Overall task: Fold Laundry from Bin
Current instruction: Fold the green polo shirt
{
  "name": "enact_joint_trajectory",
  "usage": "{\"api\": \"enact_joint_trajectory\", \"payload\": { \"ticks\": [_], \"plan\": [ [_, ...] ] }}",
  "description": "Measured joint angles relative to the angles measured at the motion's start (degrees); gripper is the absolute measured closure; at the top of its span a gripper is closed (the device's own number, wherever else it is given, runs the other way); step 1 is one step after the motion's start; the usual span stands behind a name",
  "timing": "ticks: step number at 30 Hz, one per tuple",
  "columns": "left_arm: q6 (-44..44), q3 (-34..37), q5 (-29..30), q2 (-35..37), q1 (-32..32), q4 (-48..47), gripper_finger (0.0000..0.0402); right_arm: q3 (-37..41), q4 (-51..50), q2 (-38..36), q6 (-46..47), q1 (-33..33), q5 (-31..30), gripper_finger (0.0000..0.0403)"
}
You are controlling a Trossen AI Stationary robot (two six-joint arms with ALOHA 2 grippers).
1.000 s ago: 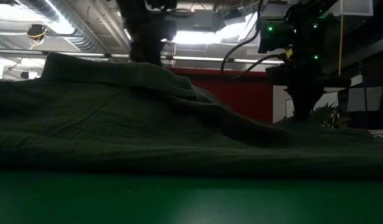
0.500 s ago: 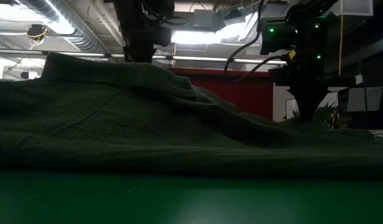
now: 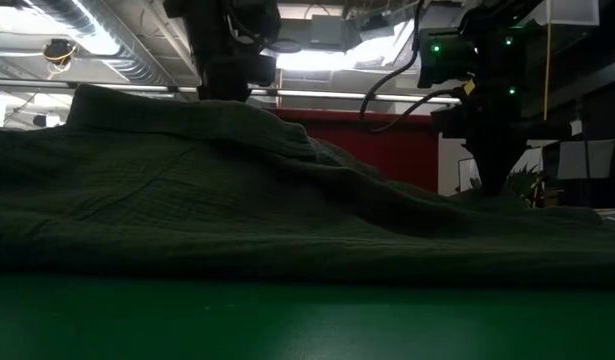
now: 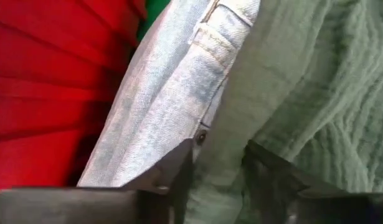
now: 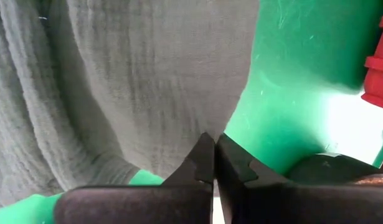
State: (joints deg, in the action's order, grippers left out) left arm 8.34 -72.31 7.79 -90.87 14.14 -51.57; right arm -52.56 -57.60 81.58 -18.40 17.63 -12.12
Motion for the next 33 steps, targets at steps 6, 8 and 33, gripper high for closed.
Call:
{"api": "enact_joint_trajectory", "payload": {
  "ticks": [6, 8, 33],
  "plan": [
    [0.1, 0.0, 0.3, 0.0, 0.0, 0.0, 0.0357, 0.0, 0.0, 0.0, 0.0, 0.0, -0.3, 0.0402],
    [0.1, -0.1, 0.6, 0.0, 0.0, -0.1, 0.0385, 0.0, 0.0, 0.0, 0.0, 0.0, -0.3, 0.0402],
    [-2.6, -5.7, 9.6, 1.5, -10.7, -4.6, 0.04, 0.0, -5.4, -11.4, 1.4, -0.1, -4.8, 0.0402]
  ]
}}
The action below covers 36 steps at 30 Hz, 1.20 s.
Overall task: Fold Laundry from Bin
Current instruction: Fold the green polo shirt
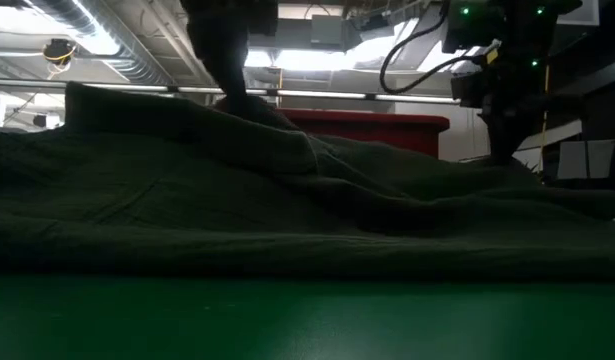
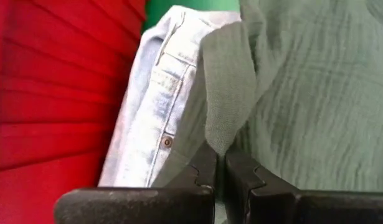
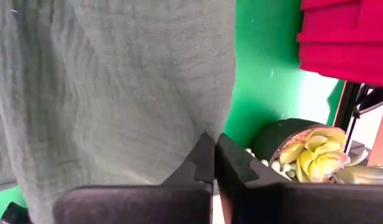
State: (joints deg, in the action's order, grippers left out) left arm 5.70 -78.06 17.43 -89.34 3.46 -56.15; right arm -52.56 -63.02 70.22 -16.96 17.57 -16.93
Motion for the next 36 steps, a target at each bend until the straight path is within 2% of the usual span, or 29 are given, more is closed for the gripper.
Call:
{"api": "enact_joint_trajectory", "payload": {
  "ticks": [3, 6, 13, 24, 36],
  "plan": [
    [-0.1, 0.0, 2.8, 1.0, -1.9, 0.0, 0.04, 0.0, 0.4, -0.2, -0.9, -0.2, 0.0, 0.0402],
    [0.1, 0.0, 3.0, 1.8, -3.9, 0.3, 0.0401, 0.0, 0.8, -0.2, -1.4, -2.5, 0.5, 0.0402],
    [4.5, 0.0, 2.6, 1.9, -10.5, 0.3, 0.0401, 0.0, 1.5, -0.2, 2.1, -14.1, 1.0, 0.0402],
    [19.3, 0.0, 2.4, 1.9, -23.8, 1.0, 0.0401, 0.0, 1.3, -0.2, 18.5, -33.9, -0.5, 0.0402],
    [34.0, 0.0, 0.9, -2.0, -36.1, 9.0, 0.0395, 0.0, 3.2, 0.5, 35.8, -52.4, 0.0, 0.0402]
  ]
}}
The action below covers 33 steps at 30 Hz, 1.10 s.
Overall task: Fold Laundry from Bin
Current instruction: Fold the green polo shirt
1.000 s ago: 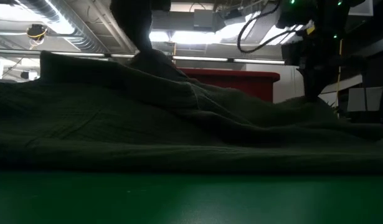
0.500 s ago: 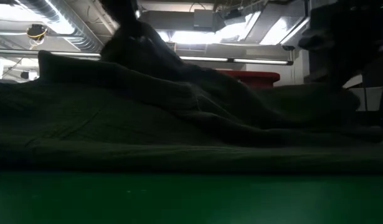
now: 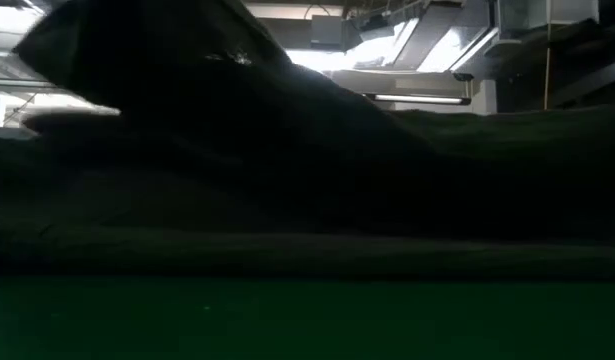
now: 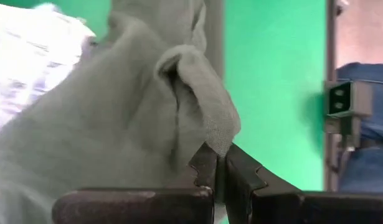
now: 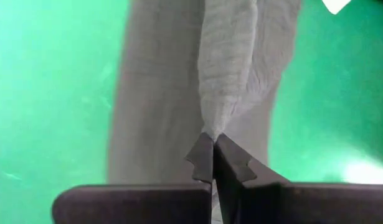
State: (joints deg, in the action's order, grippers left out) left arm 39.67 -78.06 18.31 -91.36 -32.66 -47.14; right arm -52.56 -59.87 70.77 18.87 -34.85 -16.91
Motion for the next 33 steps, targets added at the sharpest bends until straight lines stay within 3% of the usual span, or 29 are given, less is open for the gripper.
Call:
{"api": "enact_joint_trajectory", "payload": {
  "ticks": [7, 13, 19, 28, 33],
  "plan": [
    [0.8, 0.0, -0.4, -4.2, -4.6, 3.8, 0.0393, 0.0, 5.9, 4.7, 2.4, -6.3, 0.0, 0.0402],
    [0.8, 0.0, -0.7, -6.3, -5.7, 4.1, 0.0393, 0.0, 7.4, 9.3, 2.4, -6.8, 1.1, 0.0384],
    [7.7, 0.0, -6.4, -6.6, -5.4, 4.2, 0.0364, 0.0, 7.5, 11.4, 2.4, -6.8, 2.0, 0.0361],
    [12.2, 0.0, -10.2, -6.6, -5.3, 4.2, 0.0281, 0.0, 8.0, 11.6, 5.0, -6.8, 4.8, 0.0259],
    [12.3, 0.0, -9.9, -6.6, -4.6, 4.2, 0.0264, 0.0, 7.9, 11.6, 4.9, -6.8, 7.8, 0.0215]
  ]
}}
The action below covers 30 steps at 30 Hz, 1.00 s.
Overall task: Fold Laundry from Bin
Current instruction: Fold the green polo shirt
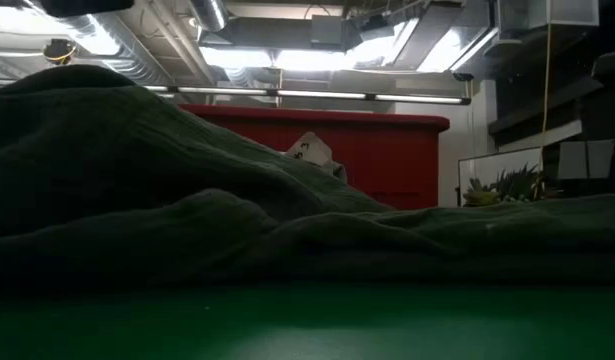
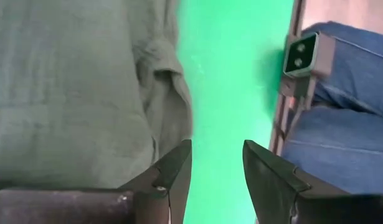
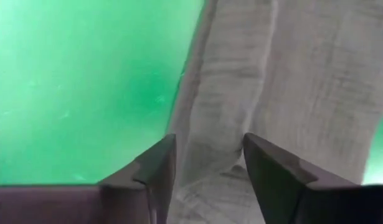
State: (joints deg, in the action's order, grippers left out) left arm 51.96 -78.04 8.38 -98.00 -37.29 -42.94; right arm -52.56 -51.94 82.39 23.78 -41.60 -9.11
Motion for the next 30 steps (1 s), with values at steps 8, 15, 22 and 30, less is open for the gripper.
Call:
{"api": "enact_joint_trajectory", "payload": {
  "ticks": [8, 15, 22, 30],
  "plan": [
    [-2.8, 0.0, 4.5, 0.0, 2.5, 0.0, 0.0273, 0.0, 1.0, 0.0, 0.0, 0.0, 2.5, 0.0208],
    [-3.0, 0.0, 4.3, 0.0, 3.0, 0.0, 0.0273, 0.0, 5.9, 0.0, -3.1, 0.0, -3.2, 0.0207],
    [-3.1, 0.0, 6.0, 0.0, 1.2, -5.4, 0.0273, 0.0, 9.3, 0.0, -5.2, 0.0, -5.5, 0.0207],
    [-2.6, 0.0, 15.3, 0.0, 0.4, -11.7, 0.0273, 0.0, 9.0, 0.4, -4.4, 0.1, -16.4, 0.0207]
  ]
}}
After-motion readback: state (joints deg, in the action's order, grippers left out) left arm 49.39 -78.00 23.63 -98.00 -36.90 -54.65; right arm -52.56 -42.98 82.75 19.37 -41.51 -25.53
